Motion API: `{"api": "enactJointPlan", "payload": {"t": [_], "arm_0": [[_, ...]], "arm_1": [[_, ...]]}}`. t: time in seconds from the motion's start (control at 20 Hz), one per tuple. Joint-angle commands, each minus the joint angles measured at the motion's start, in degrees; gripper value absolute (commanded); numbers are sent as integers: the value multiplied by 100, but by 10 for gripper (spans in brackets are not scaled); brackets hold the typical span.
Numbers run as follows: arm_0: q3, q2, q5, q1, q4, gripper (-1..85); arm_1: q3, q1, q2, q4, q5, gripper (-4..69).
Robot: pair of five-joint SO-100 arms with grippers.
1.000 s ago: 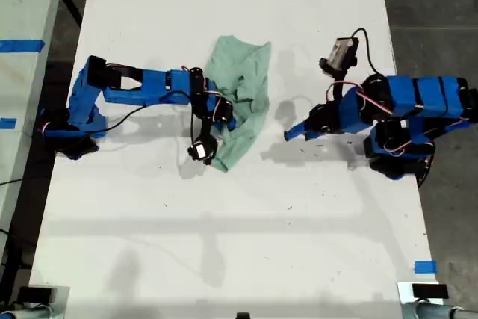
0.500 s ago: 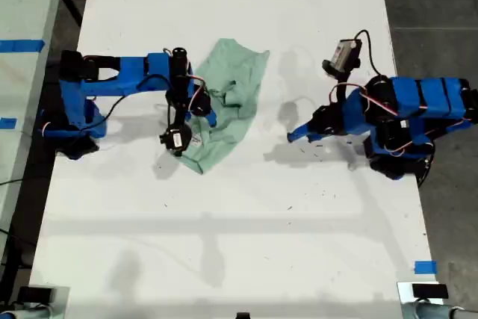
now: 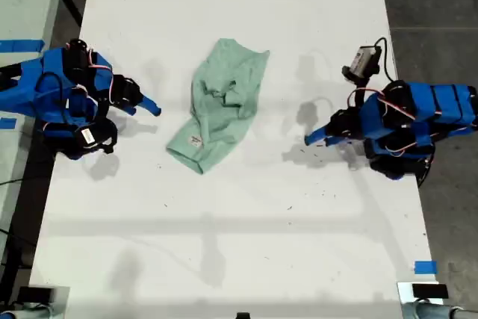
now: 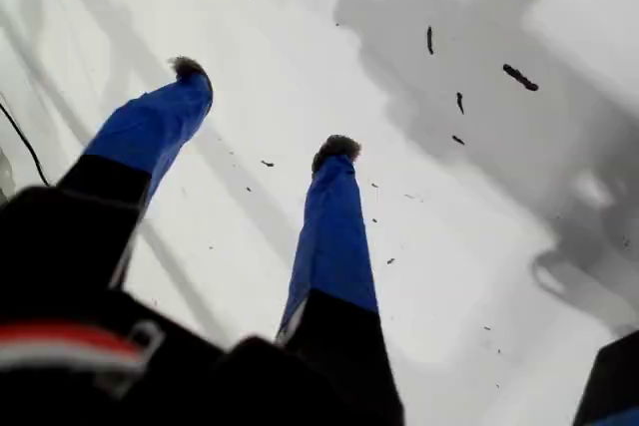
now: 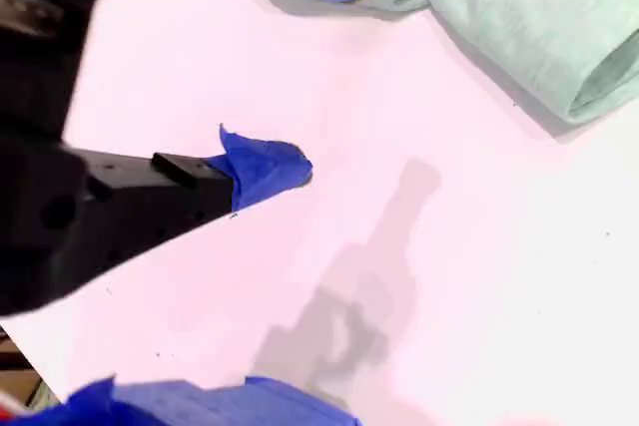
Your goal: Fold tshirt
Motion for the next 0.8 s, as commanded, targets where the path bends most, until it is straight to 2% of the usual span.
{"api": "enactJointPlan", "payload": {"t": [0.0,0.25,0.75], "arm_0": [[650,686,-316,290,-97,210],[1740,2320,-712,483,141,195],[1564,1670,-686,360,105,201]], "arm_1": [[272,-132,439,18,141,220],[396,-105,387,-62,176,221],[229,-88,88,-176,141,224]]}}
